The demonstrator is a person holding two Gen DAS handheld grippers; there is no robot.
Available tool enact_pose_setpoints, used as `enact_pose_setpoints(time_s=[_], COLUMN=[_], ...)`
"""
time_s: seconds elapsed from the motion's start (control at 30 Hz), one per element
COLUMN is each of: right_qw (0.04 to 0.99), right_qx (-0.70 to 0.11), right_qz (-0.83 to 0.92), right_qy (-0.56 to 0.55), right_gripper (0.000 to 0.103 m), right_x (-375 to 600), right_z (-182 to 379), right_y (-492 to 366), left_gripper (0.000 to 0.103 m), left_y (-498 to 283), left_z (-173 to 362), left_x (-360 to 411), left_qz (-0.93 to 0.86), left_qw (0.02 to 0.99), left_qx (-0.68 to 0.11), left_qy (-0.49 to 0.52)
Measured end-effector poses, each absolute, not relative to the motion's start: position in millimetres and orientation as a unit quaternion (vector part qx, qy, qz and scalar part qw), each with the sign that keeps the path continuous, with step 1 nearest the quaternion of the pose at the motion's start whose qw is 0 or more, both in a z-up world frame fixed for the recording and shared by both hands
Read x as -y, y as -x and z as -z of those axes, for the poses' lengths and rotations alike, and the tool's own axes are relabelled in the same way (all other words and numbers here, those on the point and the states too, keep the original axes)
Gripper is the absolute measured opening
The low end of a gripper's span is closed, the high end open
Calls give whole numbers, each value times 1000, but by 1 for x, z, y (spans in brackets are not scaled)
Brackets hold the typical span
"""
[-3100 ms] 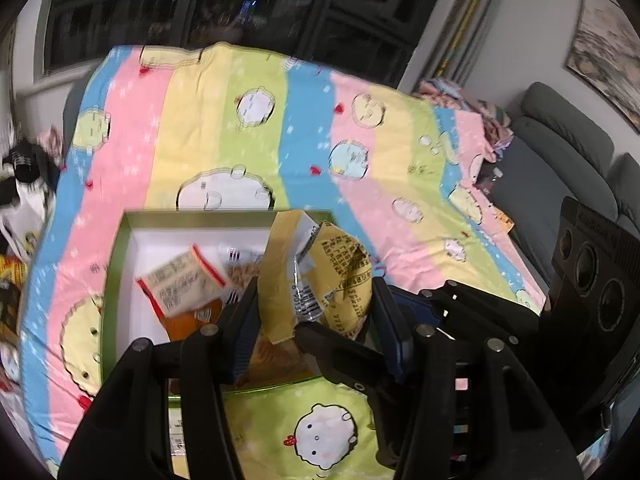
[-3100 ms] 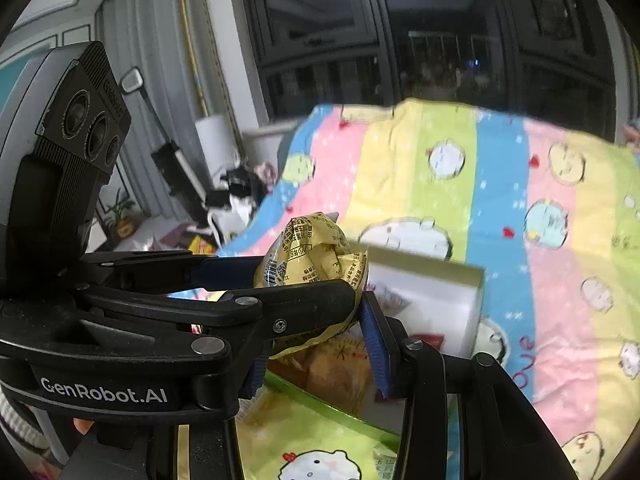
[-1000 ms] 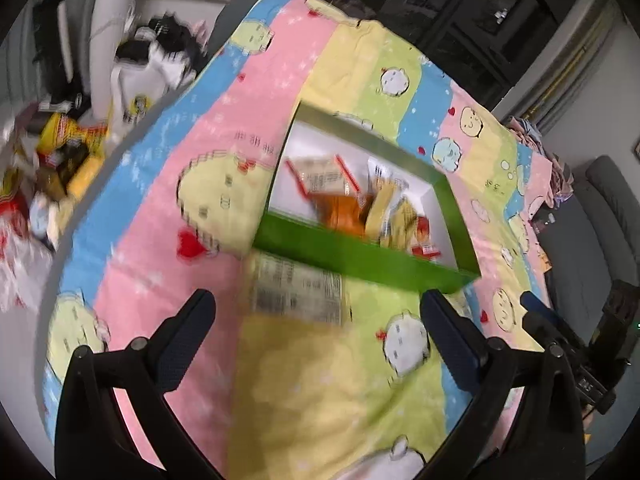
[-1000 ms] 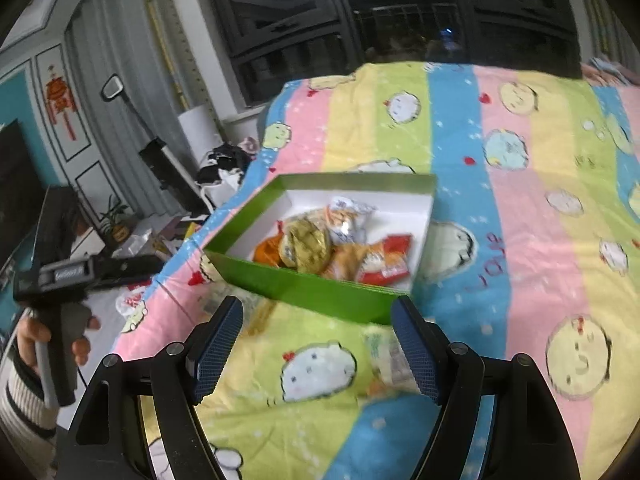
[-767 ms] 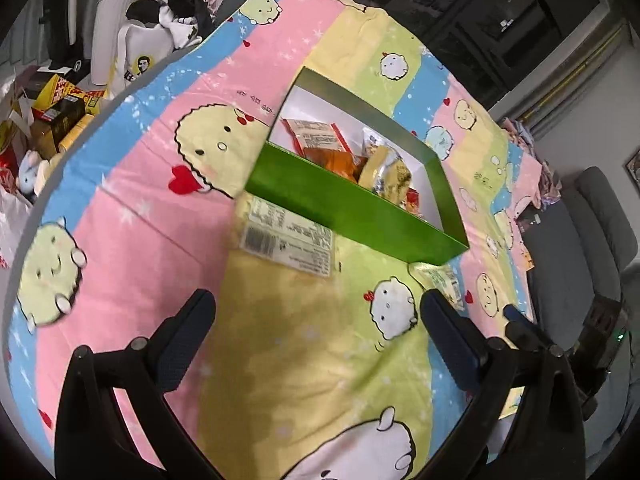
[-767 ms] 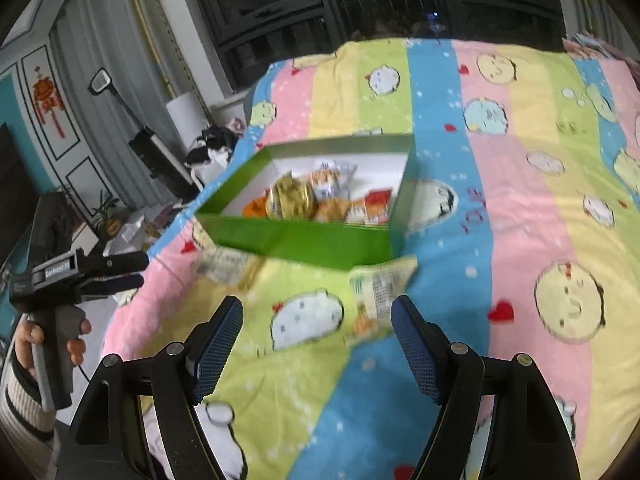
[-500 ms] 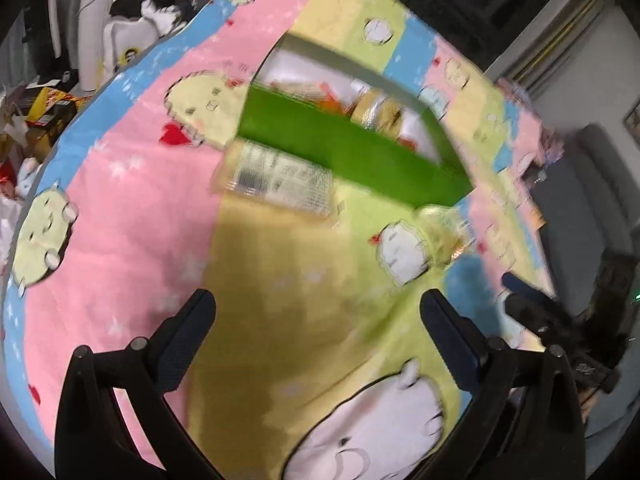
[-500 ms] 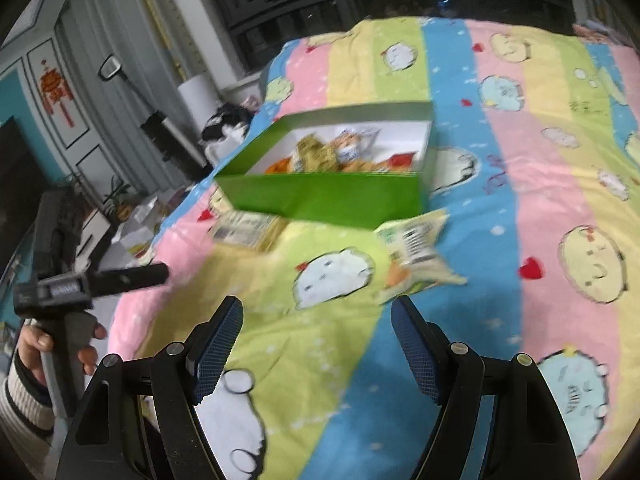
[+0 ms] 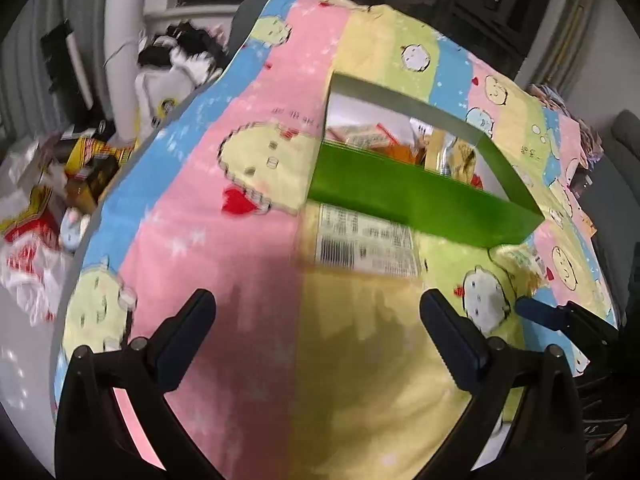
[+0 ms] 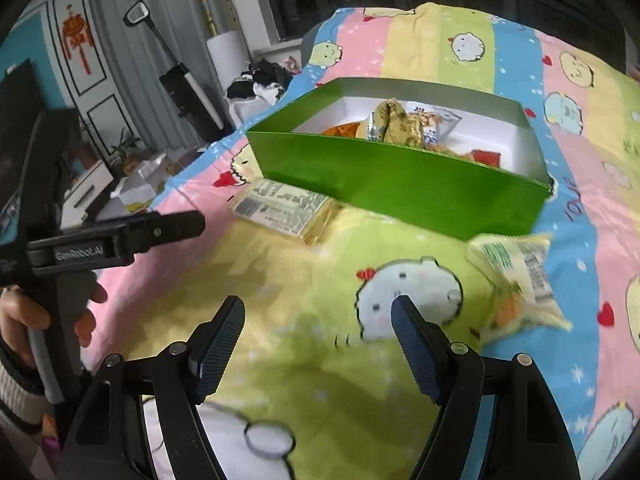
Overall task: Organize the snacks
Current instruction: 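Move the right gripper to the cream barcode-labelled snack bag, then grasp the cream barcode-labelled snack bag with the right gripper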
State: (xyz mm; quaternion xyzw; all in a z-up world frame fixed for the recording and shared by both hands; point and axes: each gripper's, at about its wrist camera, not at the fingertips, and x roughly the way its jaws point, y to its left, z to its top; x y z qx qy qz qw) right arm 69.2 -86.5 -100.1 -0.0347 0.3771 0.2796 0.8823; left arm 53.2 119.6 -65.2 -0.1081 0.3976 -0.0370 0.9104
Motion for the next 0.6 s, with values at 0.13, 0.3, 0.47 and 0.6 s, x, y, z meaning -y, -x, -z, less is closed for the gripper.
enact_pose_setpoints(time_s=[0.13,0.3,0.47,0.6], right_qw=[886,885,877,871], right_qx=[-377,-385,-396,-410], right_qz=[-266,-257,-262,-261], right_qy=[37,43,68,78], right_gripper=[77,77,77,77], right_x=[76,60,39,24], right_z=[102,108,118,126], right_y=[-91,-114,-126,-135], left_gripper=[102,102,102,101], left_y=[-74,-97,-106,-113], left_z=[60,65,75,86], left_x=[-121,-123,-126,-127], left_qz=[52,68,95,84], left_qw=[917,917,903,895], left_qx=[-383,-379,-399,-418], left_qy=[102,101,127,127])
